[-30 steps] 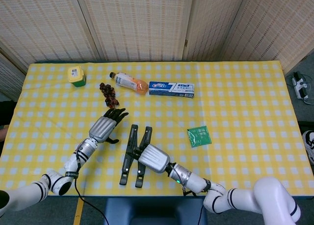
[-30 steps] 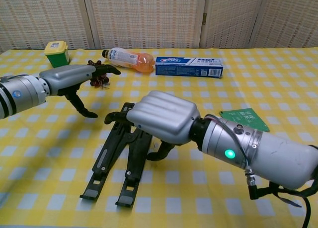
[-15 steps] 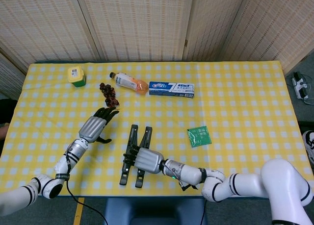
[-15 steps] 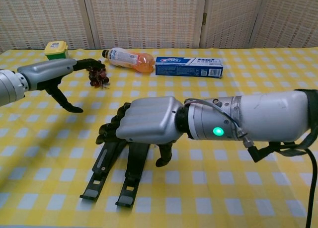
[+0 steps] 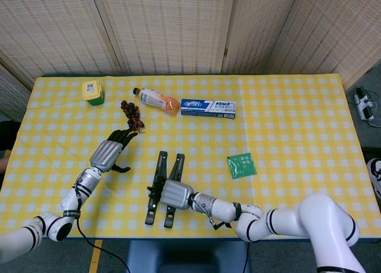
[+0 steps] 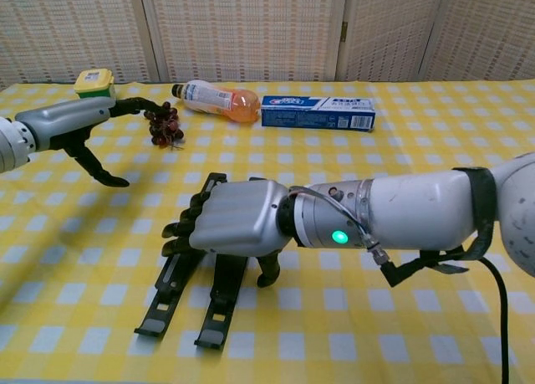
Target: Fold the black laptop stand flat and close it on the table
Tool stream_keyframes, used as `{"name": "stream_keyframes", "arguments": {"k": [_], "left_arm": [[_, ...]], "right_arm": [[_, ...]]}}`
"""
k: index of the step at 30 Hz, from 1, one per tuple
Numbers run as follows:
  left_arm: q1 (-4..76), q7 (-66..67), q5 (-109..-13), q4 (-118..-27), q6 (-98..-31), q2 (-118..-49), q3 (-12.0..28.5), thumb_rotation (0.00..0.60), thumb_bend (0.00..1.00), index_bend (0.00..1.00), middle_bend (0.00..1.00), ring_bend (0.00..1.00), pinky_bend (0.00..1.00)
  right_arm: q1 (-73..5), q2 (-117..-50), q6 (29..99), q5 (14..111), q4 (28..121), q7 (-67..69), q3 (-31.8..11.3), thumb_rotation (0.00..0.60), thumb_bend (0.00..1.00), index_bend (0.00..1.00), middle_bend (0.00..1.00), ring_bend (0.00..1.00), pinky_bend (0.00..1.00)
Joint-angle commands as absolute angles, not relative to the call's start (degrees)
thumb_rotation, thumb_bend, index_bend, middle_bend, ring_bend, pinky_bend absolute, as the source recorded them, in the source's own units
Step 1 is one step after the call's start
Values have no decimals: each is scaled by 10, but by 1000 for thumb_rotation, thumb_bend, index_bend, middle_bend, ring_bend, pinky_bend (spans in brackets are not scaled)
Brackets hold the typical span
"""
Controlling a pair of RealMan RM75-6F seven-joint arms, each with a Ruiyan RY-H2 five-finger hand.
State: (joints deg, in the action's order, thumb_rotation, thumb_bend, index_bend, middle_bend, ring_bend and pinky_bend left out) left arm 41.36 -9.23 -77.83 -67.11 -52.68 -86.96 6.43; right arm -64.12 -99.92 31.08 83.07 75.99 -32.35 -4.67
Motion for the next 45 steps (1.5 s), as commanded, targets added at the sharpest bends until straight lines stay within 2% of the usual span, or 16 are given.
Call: {"name": "stream_keyframes", "arguments": {"k": [1, 7, 18, 24, 29, 35, 40, 45], "left_arm": [[412, -97, -779, -668, -526, -870, 64, 600, 192, 0, 0, 0, 0], [409, -105, -782, -662, -526, -870, 62, 600, 191, 0, 0, 0, 0], [407, -108, -784, -657, -521, -870, 59, 600, 192, 0, 0, 0, 0], [406, -108, -785, -657, -521, -871, 60, 600, 192, 0, 0, 0, 0], [405, -109, -785, -657, -523, -870, 60, 600, 192, 0, 0, 0, 0], [404, -107, -785, -659, -524, -868, 61, 600, 192, 0, 0, 0, 0], [403, -104, -784, -663, -526, -866, 63, 600, 192, 0, 0, 0, 0], [405, -97, -782, -670, -526, -863, 66, 600, 192, 0, 0, 0, 0]], "right_arm": [[-650, -1008, 306, 827, 748, -316, -49, 600, 227, 0, 29, 69, 61], [-670, -1014, 289, 815, 739, -312, -57, 600, 227, 0, 43, 68, 61], [-696, -1016, 267, 770, 737, -336, -63, 600, 227, 28, 148, 91, 61], [-699, -1020, 282, 759, 738, -343, -60, 600, 228, 125, 219, 118, 62], [-697, -1019, 300, 768, 738, -335, -54, 600, 228, 247, 282, 163, 71], [-693, -1018, 325, 800, 735, -310, -45, 600, 227, 374, 371, 220, 75], [-689, -1011, 353, 842, 730, -275, -35, 600, 228, 513, 470, 292, 115], [-685, -1005, 372, 868, 727, -241, -28, 600, 228, 595, 534, 332, 139]]}}
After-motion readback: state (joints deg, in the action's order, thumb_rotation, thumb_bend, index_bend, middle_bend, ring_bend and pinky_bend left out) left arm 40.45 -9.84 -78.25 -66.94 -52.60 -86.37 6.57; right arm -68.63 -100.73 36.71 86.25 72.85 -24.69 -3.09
